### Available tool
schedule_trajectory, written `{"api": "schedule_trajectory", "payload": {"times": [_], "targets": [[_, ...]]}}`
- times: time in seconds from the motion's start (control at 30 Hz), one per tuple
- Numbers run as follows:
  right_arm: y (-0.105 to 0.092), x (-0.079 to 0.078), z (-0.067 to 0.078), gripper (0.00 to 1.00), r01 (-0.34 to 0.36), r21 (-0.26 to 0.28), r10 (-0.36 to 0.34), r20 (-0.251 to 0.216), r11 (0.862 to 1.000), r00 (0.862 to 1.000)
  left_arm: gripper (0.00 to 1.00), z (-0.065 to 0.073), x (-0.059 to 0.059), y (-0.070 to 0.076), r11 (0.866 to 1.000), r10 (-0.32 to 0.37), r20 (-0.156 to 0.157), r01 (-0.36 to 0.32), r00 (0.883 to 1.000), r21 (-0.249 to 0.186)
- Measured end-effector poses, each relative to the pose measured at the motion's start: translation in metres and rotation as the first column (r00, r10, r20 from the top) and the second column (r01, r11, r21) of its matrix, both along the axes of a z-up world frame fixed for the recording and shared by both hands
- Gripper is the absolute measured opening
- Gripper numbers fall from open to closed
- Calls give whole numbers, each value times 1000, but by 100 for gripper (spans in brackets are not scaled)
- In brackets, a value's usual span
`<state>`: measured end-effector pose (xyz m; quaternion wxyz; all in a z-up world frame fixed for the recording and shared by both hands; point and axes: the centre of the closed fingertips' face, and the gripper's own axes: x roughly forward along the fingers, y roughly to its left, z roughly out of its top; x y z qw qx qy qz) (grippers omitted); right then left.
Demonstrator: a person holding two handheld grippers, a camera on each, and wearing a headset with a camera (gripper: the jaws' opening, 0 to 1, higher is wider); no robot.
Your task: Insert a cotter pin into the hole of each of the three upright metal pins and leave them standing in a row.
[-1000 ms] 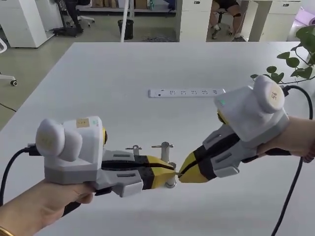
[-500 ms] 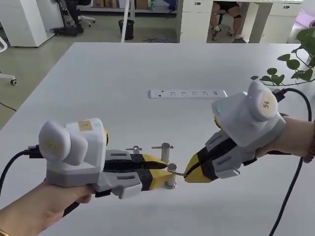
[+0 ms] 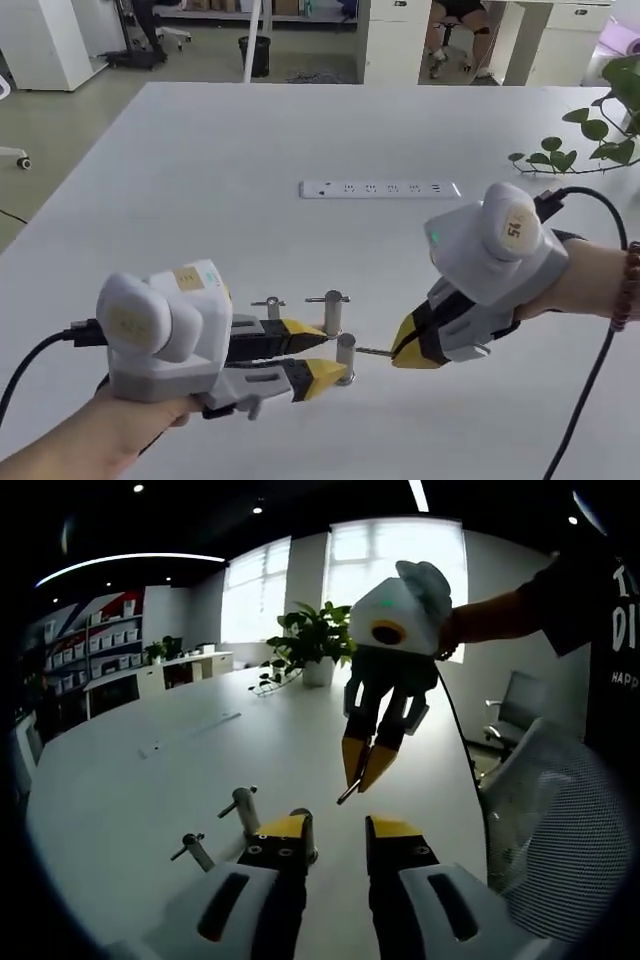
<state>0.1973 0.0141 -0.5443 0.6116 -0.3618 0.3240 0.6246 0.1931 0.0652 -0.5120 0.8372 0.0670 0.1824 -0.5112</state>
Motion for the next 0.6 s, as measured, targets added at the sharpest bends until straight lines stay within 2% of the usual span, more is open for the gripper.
{"api": "schedule_trajectory", "payload": {"times": [0.17, 0.33, 0.37, 0.6], "targets": [[-3, 8, -6, 0, 7, -29, -6, 16, 1000, 1000, 23, -7, 8, 2, 998, 50, 12, -51, 999, 24], [-4, 14, -11, 0, 12, -54, -11, 21, 998, 1000, 24, -16, 13, 1, 996, 78, 3, -78, 997, 36], [-5, 15, -12, 0, 12, -62, -10, 23, 998, 1000, 24, -19, 15, 1, 995, 84, 15, -85, 996, 52], [-6, 20, -18, 0, 12, -91, -10, 21, 996, 1000, 24, -29, 23, 1, 989, 140, -2, -139, 990, 55]]}}
